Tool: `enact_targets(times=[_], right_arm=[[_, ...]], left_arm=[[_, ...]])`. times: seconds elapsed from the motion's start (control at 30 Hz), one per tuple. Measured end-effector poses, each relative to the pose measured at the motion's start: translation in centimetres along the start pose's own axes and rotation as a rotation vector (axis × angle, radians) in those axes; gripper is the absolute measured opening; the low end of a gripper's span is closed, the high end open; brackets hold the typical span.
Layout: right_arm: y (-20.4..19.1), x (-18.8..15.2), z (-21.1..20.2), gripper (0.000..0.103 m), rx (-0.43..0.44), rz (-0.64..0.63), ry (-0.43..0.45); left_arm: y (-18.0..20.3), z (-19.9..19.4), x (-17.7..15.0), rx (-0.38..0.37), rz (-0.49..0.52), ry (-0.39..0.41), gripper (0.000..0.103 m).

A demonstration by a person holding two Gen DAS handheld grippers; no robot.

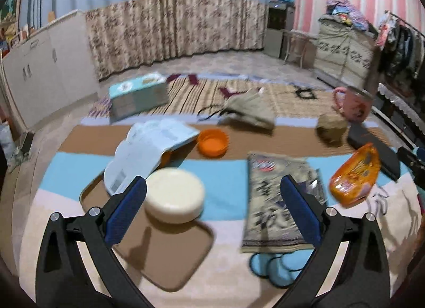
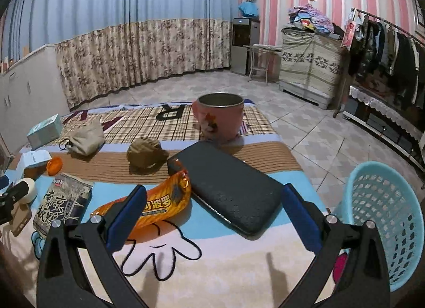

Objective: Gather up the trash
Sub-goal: 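Move both tools back over the table toward the white round lid, then grasp the white round lid with the left tool while the right tool grasps the orange snack bag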

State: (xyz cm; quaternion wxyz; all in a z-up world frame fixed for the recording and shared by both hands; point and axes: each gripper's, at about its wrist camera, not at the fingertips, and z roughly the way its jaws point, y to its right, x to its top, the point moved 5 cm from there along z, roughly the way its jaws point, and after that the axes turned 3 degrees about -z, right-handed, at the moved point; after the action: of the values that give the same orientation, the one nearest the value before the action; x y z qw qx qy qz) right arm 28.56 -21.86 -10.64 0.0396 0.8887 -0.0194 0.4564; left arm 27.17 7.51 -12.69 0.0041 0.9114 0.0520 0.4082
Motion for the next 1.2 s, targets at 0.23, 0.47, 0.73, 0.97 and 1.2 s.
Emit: enact_targets(times=[0.23,0.47,0.73,0.97,1.2], right_arm=[[0.5,-0.8,1.9,0.098,0.018,0.011,-0.079],[2.4,-1.1,2.8,0.098,0.042,0.112,-0.110],[1.8,-1.3,3.2,0.098,0.065,0.110,-0.117],[-1.1,-1.8,4.1,0.085,0.116,0.025,-0.156],[-3.2,-2.1,4.9,0.060,0.121,-0.041,-0.194]], left_arm=[[-1.0,2.1,-0.5,0.042,0.003,-0.058,0.082],[-2.0,3.2,-0.6,0.036,-0.037,-0.103,0.060],[-2.3,2.6,-0.2,0.035,-0.052,-0.080,0.059],[-1.0,0.3,1.1,0.004,-0.049,-0.009,0.058],[-0.9,0.0,1.6,-0.001,-0.053,-0.005,0.037]])
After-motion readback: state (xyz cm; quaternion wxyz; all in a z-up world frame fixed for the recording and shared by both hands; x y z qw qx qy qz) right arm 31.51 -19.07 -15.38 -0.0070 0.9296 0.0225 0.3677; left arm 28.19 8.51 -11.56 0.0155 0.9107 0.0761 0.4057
